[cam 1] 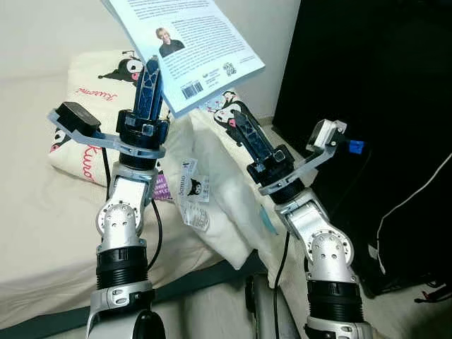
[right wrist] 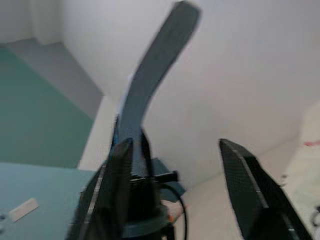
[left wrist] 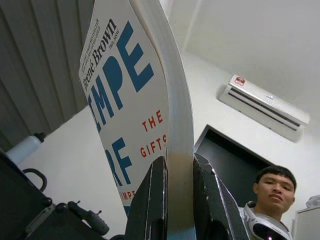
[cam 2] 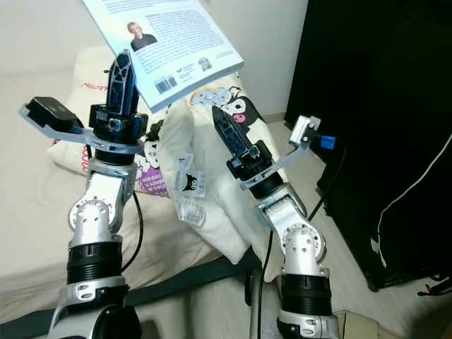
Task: Clean up the room
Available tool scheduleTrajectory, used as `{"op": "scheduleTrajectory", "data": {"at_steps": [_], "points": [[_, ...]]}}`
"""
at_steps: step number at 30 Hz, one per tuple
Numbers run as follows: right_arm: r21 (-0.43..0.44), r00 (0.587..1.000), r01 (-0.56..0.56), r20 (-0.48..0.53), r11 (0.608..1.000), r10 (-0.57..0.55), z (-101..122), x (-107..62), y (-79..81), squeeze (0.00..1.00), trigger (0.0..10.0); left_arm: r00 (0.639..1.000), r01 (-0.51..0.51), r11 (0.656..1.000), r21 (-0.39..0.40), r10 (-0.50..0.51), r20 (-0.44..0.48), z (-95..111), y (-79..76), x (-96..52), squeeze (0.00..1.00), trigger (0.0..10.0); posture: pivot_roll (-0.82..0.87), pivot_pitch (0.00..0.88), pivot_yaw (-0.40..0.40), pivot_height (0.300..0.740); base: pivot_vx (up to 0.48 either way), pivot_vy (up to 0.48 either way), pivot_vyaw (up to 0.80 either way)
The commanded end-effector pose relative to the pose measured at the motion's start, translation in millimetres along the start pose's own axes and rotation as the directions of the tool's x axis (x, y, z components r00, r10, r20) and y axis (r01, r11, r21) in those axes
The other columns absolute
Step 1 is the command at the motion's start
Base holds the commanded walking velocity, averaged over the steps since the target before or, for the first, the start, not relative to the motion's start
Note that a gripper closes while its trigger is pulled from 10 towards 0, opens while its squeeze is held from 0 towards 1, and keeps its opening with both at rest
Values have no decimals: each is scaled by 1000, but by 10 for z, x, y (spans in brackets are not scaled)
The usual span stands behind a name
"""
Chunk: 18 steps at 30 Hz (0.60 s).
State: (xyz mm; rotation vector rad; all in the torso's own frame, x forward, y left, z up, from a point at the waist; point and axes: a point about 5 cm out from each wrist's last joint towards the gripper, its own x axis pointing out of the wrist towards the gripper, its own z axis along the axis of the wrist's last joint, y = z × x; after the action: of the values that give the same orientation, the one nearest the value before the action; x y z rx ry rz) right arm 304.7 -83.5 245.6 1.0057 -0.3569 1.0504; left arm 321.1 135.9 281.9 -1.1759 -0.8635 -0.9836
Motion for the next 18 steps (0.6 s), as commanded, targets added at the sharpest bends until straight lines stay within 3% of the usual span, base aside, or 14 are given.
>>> {"op": "scheduleTrajectory", "data": {"at_steps": [1, 7, 8, 9, 10, 15, 18], "points": [[24, 999, -46, -13, 999, 47, -44, 10, 63, 988, 10000, 999, 47, 999, -13, -47, 3, -19, -52, 25, 0, 10000, -224, 99, 11, 520, 0, 0, 0], [51, 1000, -28, -1, 998, 28, -36, 11, 42, 1000, 10000, 999, 45, 999, -21, -45, -1, -29, -45, 11, 0, 10000, -223, 101, 12, 520, 0, 0, 0], [58, 1000, -26, 5, 998, 26, -29, 10, 36, 263, 10000, 999, 46, 999, -23, -46, -1, -30, -45, 10, 0, 10000, -221, 101, 12, 520, 0, 0, 0], [58, 1000, -26, 5, 998, 26, -29, 10, 36, 263, 10000, 999, 46, 999, -23, -46, -1, -30, -45, 10, 0, 10000, -221, 101, 12, 520, 0, 0, 0], [73, 999, -43, 25, 996, 41, 0, 17, 51, 0, 10000, 999, 53, 998, -33, -53, -3, -34, -51, 6, 0, 10000, -221, 101, 14, 520, 0, 0, 0], [92, 993, -100, 73, 991, 93, 88, 80, 126, 0, 10000, 998, 60, 997, -44, -60, -9, -48, -54, -8, 0, 10000, -221, 102, 17, 520, 0, 0, 0], [115, 973, -222, 95, 968, 212, 152, 162, 281, 0, 10000, 998, 61, 997, -52, -62, -16, -67, -47, -31, 0, 10000, -219, 100, 17, 520, 0, 0, 0]]}}
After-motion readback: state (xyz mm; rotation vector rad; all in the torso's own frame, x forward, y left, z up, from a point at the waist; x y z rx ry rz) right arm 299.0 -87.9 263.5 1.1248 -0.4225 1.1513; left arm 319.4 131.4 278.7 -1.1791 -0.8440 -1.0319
